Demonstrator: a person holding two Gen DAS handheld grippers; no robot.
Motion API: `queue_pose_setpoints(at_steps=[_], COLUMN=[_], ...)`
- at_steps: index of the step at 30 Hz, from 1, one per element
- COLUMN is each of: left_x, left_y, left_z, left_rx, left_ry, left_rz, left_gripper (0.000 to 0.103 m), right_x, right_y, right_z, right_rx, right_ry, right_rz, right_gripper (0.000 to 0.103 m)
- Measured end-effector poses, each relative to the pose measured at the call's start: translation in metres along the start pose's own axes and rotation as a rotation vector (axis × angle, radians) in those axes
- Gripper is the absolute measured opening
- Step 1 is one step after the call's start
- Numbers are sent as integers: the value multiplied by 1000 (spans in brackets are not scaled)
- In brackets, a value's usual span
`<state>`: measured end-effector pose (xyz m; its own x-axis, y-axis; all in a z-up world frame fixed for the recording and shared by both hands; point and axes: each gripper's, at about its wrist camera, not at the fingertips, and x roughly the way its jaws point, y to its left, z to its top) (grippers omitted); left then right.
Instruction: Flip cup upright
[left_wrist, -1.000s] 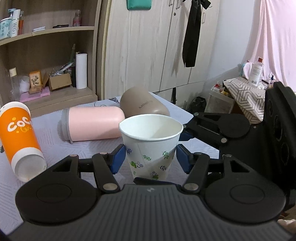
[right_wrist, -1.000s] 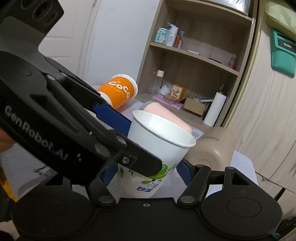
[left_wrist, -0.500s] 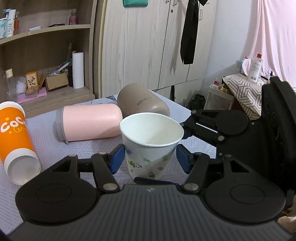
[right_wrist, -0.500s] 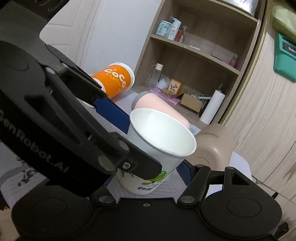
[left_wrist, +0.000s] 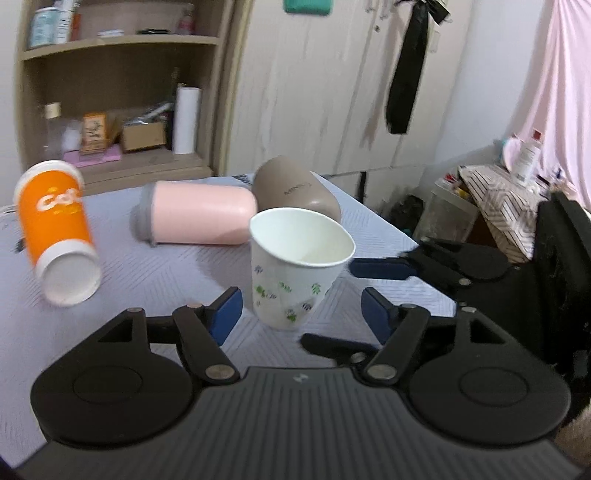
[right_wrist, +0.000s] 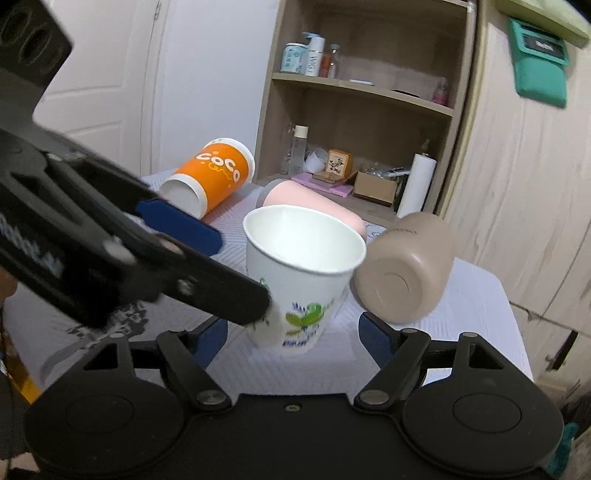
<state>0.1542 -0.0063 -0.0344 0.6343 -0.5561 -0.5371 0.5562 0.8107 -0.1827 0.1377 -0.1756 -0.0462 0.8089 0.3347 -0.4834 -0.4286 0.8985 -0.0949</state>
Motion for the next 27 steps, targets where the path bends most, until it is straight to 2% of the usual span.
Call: queue_pose_setpoints(at_steps=[4,13,21,27], left_x=[-21,-72,-112,-133], left_y=[-13,-46,-64,-78], left_z=[-7,-14,-24,-30], left_rx=[-1,0,-62,-81], left_ry=[-41,-148,-230,-268], left_rz=[81,207,275,297], left_gripper=[70,70,70,70], right_x=[-18,-66,-114,-145], right_y=[-1,1,3,9], right_z=[-5,-2,2,2], right_rx=[48,87,151,170], right_ry=[-17,-82,-148,-188], right_rz=[-2,-46,-94,-130], right_gripper=[82,82,83,83])
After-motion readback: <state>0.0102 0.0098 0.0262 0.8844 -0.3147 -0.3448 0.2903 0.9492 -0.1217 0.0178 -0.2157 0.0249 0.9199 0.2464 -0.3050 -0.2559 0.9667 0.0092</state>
